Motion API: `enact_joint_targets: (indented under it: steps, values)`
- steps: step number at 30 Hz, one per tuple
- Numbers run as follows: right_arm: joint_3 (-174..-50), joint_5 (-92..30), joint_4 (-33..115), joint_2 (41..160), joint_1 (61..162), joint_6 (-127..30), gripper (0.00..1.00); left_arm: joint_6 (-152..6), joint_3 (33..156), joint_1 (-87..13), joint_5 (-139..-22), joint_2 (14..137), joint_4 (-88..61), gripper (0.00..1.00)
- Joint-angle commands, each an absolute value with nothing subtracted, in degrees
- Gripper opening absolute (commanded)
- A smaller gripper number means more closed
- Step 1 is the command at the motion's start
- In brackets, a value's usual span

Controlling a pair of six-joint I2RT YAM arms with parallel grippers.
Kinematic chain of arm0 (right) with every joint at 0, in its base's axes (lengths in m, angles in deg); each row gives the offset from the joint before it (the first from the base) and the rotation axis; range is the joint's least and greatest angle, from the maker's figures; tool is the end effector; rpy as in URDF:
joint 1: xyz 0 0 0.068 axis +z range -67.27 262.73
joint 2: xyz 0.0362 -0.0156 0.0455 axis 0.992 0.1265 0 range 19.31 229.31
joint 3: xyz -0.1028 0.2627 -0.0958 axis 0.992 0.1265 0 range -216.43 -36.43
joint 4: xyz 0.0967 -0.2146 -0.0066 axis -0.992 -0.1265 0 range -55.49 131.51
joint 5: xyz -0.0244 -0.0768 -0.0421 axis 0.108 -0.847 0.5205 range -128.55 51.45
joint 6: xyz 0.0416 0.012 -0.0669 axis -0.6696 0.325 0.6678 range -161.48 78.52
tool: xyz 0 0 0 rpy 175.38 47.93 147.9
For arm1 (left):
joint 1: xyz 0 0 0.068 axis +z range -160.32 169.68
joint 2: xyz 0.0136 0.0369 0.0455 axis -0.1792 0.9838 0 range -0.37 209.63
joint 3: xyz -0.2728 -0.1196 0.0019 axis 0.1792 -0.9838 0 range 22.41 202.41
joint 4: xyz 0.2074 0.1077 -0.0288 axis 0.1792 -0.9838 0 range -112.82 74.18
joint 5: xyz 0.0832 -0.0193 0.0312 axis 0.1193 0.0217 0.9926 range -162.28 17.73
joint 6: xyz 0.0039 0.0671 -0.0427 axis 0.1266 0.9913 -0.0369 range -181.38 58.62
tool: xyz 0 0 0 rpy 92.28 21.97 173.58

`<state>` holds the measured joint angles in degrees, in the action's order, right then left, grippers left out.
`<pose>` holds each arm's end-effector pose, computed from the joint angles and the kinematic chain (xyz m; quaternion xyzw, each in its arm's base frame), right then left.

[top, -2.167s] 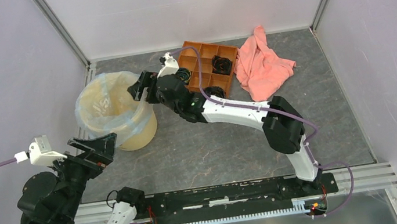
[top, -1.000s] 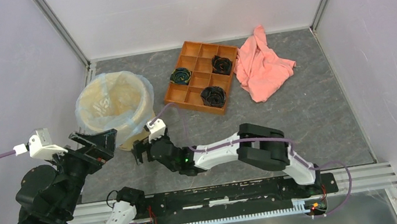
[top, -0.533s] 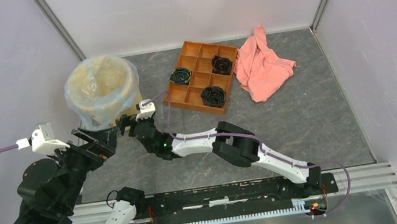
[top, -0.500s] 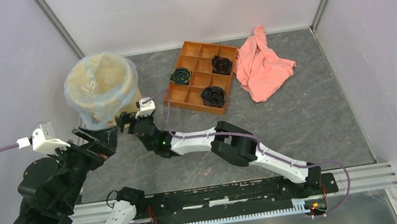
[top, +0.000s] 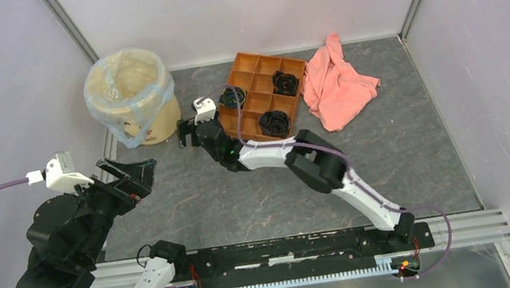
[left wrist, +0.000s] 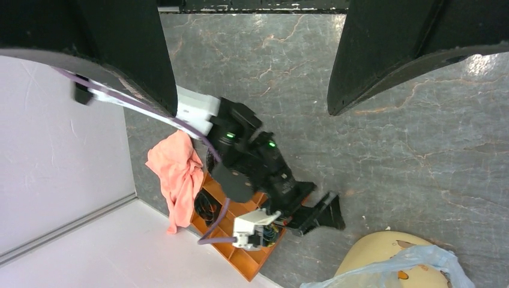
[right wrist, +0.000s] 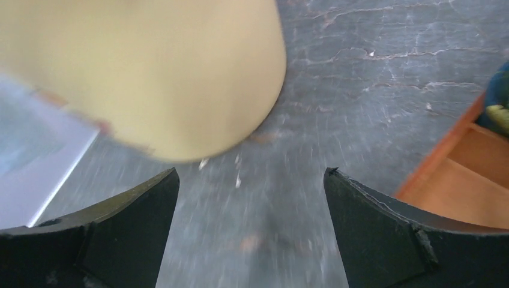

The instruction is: Put the trash bags into the trash bin

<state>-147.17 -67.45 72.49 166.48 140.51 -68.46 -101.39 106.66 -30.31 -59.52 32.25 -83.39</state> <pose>0.3519 0.4962 0.1772 -0.0284 0.7354 0.3027 0.6056 0.0044 0.0145 0.4384 -0.2038 0.7697 -0.2224 0.5626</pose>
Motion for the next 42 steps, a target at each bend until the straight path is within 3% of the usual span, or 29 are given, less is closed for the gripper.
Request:
enact_joint_targets:
  steps: [1,8,19,27,42]
  values:
    - [-133.8,-61.8,66.4,140.2,142.9,-61.6,0.98,-99.6,106.9,-30.3,-61.4,32.9,-80.1,1.0]
    - [-108.4,-61.0,49.2,107.4,142.8,-51.2,0.98,-97.7,110.1,-30.3,-63.2,35.5,-78.2,1.0]
    - [-103.5,-70.3,18.8,73.0,142.7,-42.7,0.98,-95.0,114.6,-30.3,-65.0,40.3,-71.8,1.0]
    - [-108.8,-77.6,14.8,65.0,142.6,-39.0,0.98,-94.9,114.7,-30.3,-66.6,42.8,-68.1,1.0]
    - [-106.6,-80.5,19.2,63.9,142.7,-38.1,0.98,-94.8,115.4,-30.3,-65.8,44.0,-68.5,1.0]
